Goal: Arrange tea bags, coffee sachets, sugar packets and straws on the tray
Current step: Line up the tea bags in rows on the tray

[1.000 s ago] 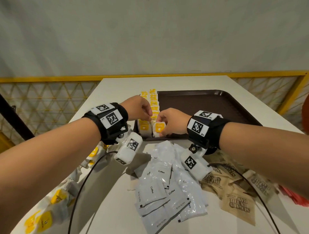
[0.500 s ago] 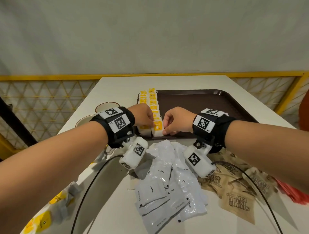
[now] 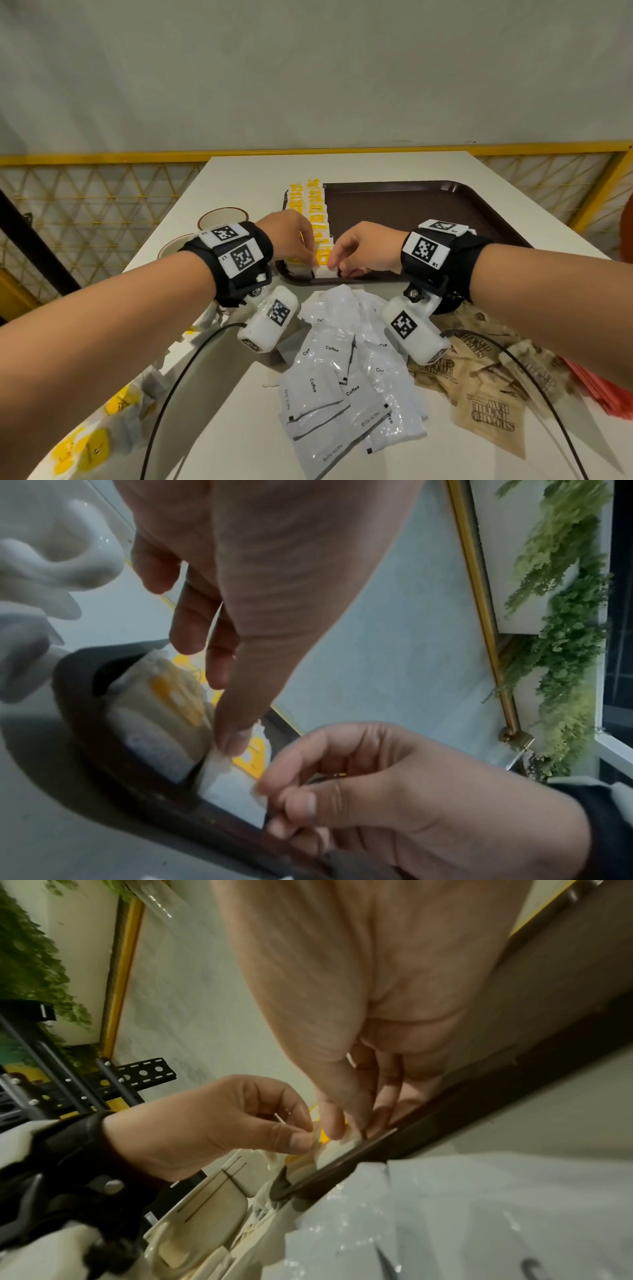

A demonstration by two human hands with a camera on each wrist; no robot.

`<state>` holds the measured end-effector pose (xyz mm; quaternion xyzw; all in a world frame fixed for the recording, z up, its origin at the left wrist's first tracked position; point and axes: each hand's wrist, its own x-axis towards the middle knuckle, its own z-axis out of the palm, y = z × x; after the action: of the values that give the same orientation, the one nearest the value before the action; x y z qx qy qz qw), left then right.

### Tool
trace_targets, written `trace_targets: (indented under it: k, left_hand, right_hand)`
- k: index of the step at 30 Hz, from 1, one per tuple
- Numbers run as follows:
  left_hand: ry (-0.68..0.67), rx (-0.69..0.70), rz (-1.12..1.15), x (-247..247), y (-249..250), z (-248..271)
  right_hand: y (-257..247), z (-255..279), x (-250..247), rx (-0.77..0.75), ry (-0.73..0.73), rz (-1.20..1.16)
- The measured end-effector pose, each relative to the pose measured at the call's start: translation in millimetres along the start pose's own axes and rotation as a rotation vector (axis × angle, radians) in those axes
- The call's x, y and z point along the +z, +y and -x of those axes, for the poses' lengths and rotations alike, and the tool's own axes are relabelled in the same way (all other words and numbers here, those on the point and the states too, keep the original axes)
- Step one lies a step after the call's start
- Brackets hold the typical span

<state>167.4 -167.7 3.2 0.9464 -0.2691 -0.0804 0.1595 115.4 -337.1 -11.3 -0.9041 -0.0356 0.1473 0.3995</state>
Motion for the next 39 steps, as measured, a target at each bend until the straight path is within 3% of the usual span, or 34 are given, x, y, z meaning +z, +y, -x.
trace_targets:
  k: [4, 7, 12, 16, 26, 39]
  left_hand:
    - [-0.054, -0.025, -0.029, 6, -1, 1]
    - [0.024, -0.017, -0.014, 1, -2, 4]
    - [0.101, -0.081, 0.074, -15, -12, 6]
    - [0.049, -0.060, 0.072, -9, -7, 6]
    - [0.110, -0.091, 0.018, -8, -7, -23]
    - [-0.070, -0.177, -0.200, -8, 1, -59]
  right_hand:
    - [-4, 1, 4, 0.030, -0.044, 0.059]
    - [-6, 4, 3, 0.045, -0.030, 0.045]
    - [-10, 1, 0, 0.164, 0.213, -0.382]
    - [-11, -5, 11, 0.202, 0.236, -0.509]
    - [-10, -11, 17, 0.178, 0.290, -0.442]
    - [-6, -12, 20, 0.152, 0.315, -0.317]
